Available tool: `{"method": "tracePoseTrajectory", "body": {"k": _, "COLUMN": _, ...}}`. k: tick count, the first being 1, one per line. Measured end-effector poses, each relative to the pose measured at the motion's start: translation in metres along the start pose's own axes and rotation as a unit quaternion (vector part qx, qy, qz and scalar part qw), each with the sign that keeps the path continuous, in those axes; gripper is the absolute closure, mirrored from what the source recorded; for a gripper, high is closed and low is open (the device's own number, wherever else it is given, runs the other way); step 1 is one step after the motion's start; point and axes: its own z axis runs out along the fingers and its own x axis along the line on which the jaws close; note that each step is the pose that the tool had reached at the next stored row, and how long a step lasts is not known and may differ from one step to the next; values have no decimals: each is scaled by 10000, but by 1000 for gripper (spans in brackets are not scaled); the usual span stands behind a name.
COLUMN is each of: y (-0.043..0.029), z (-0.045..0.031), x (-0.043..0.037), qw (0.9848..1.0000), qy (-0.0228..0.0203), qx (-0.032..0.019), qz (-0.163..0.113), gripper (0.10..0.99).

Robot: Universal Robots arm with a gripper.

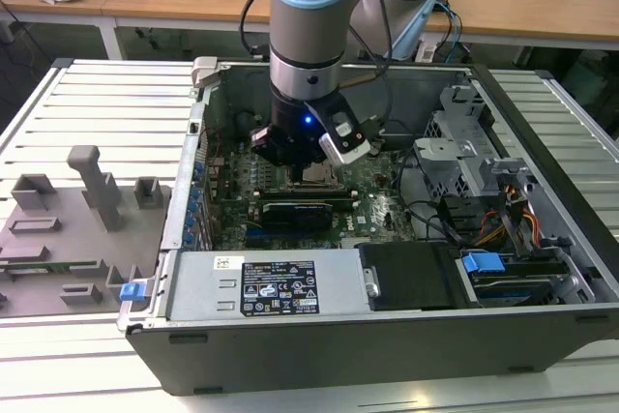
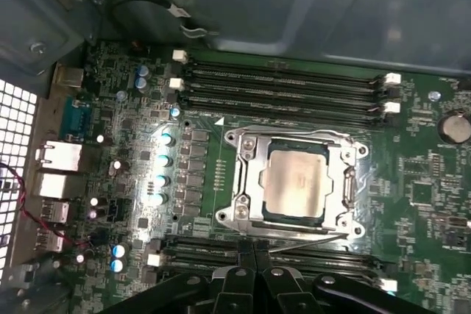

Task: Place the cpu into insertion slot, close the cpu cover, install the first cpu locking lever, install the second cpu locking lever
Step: 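Install the second cpu locking lever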

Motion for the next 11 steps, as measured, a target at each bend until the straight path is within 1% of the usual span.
{"method": "tracePoseTrajectory", "body": {"k": 5, "y": -11, "z": 93, "x": 26, "qw": 10000, "qy": 0, "qx": 0, "qz": 0, "gripper": 980}}
{"method": "tracePoseTrajectory", "body": {"k": 6, "y": -20, "z": 115, "x": 45, "qw": 10000, "qy": -1, "qx": -20, "qz": 0, "gripper": 980}}
{"method": "tracePoseTrajectory", "body": {"k": 7, "y": -31, "z": 119, "x": 61, "qw": 10000, "qy": -7, "qx": -74, "qz": -1, "gripper": 980}}
{"method": "tracePoseTrajectory", "body": {"k": 8, "y": -38, "z": 121, "x": 71, "qw": 9999, "qy": -11, "qx": -111, "qz": -1, "gripper": 980}}
{"method": "tracePoseTrajectory", "body": {"k": 9, "y": -59, "z": 128, "x": 94, "qw": 9999, "qy": -17, "qx": -172, "qz": 0, "gripper": 980}}
{"method": "tracePoseTrajectory", "body": {"k": 10, "y": -73, "z": 141, "x": 106, "qw": 9998, "qy": -21, "qx": -208, "qz": 1, "gripper": 980}}
{"method": "tracePoseTrajectory", "body": {"k": 11, "y": -80, "z": 151, "x": 111, "qw": 9997, "qy": -22, "qx": -227, "qz": 1, "gripper": 980}}
